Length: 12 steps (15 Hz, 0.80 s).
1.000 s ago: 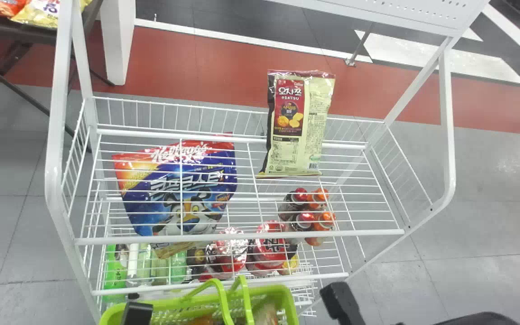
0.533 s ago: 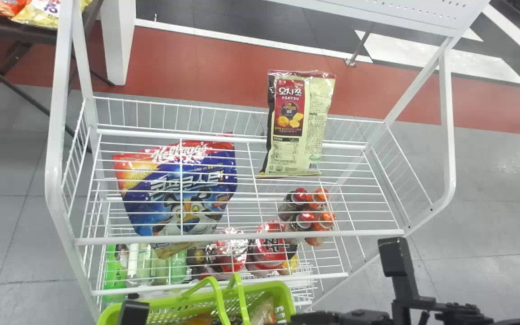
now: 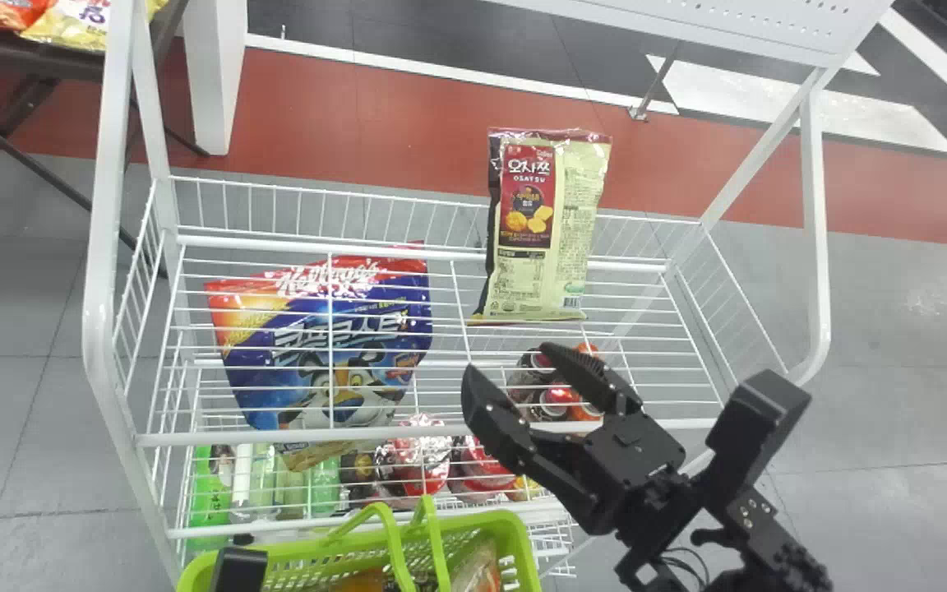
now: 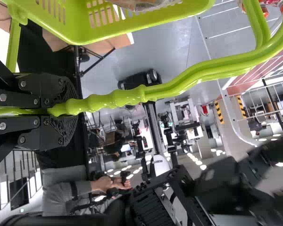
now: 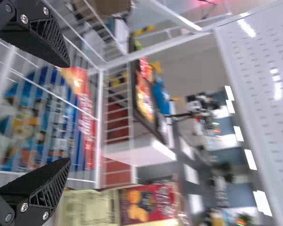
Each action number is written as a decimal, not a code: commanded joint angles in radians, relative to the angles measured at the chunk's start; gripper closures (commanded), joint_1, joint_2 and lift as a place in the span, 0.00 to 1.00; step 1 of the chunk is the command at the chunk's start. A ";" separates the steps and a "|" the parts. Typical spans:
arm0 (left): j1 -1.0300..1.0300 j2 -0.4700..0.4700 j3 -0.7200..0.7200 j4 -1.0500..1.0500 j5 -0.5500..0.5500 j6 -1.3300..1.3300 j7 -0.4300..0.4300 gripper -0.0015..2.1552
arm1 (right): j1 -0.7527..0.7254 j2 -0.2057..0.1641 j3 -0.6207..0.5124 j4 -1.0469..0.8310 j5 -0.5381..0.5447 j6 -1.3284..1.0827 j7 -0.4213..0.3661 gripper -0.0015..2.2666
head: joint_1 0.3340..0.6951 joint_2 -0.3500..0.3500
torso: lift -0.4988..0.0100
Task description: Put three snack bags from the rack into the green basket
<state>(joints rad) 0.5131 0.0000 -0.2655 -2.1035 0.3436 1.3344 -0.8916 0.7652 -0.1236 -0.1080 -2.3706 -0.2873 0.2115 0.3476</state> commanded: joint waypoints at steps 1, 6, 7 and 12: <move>0.001 -0.003 0.003 0.002 0.000 -0.001 -0.004 0.59 | 0.014 0.005 0.025 0.070 0.031 -0.188 -0.012 0.05 | 1.00 0.00 | 0.98; 0.001 -0.003 0.003 0.005 -0.002 0.003 -0.004 0.59 | 0.020 0.022 0.031 0.079 0.060 -0.218 -0.050 0.05 | 1.00 0.00 | 0.98; 0.001 -0.003 0.002 0.005 -0.002 0.003 -0.006 0.59 | 0.020 0.025 0.031 0.077 0.065 -0.218 -0.062 0.05 | 1.00 0.00 | 0.98; 0.001 -0.003 -0.001 0.005 0.000 0.003 -0.006 0.59 | 0.031 0.028 0.034 0.074 0.066 -0.218 -0.088 0.05 | 1.00 0.00 | 0.98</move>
<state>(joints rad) 0.5139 0.0000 -0.2647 -2.0984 0.3442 1.3370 -0.8975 0.7920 -0.0953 -0.0726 -2.2938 -0.2210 -0.0068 0.2592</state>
